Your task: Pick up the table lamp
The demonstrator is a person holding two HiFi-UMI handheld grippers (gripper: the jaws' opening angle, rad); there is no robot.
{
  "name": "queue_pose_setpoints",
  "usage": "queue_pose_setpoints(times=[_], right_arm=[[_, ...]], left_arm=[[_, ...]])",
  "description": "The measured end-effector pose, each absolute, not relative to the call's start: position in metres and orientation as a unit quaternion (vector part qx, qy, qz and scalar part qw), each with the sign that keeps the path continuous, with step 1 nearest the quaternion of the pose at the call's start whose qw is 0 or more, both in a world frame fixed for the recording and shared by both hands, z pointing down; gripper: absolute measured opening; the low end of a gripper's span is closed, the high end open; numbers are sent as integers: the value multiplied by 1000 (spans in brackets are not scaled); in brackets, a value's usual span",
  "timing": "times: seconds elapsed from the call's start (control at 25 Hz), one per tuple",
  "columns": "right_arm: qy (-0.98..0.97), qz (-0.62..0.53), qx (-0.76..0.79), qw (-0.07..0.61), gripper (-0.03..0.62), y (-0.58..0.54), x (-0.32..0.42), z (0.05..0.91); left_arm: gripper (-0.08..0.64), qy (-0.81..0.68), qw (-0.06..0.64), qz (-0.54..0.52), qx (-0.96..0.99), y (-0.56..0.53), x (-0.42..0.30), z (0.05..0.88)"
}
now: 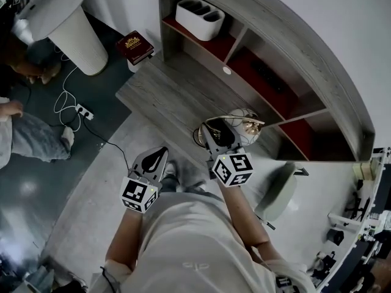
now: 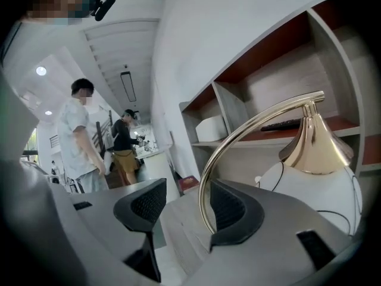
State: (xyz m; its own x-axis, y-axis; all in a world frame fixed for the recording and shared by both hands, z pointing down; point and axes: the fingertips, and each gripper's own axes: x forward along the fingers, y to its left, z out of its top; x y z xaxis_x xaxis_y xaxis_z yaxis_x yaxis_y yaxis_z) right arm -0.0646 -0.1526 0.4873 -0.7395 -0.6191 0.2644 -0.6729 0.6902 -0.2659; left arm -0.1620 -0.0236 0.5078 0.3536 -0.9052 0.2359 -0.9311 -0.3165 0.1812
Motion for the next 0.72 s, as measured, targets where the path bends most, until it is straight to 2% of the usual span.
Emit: queue_pose_setpoints(times=[0.24,0.32,0.44,0.48,0.56,0.72], right_arm=[[-899,179,394,62,238,-172,-76,487],[-895,177,405,57,202,-177,-77,486],[-886,180,424,46,191,-186,-78,482],[-881,187,433,38,172,-189,-76,481],[-869,205,449,24,78,-194,-70,482],[-866,224,447,15,57,-194,-67,481]], left_arm=[[15,-553,153,41,818,-26,-188,517],[15,-543,155,44,824,-27,-194,521],[15,-532,156,44,831,-31,-202,525],[15,-528,156,44,834,-33,-205,526],[15,-520,157,43,838,-36,-208,528],[15,-503,161,41,848,-43,-211,531]])
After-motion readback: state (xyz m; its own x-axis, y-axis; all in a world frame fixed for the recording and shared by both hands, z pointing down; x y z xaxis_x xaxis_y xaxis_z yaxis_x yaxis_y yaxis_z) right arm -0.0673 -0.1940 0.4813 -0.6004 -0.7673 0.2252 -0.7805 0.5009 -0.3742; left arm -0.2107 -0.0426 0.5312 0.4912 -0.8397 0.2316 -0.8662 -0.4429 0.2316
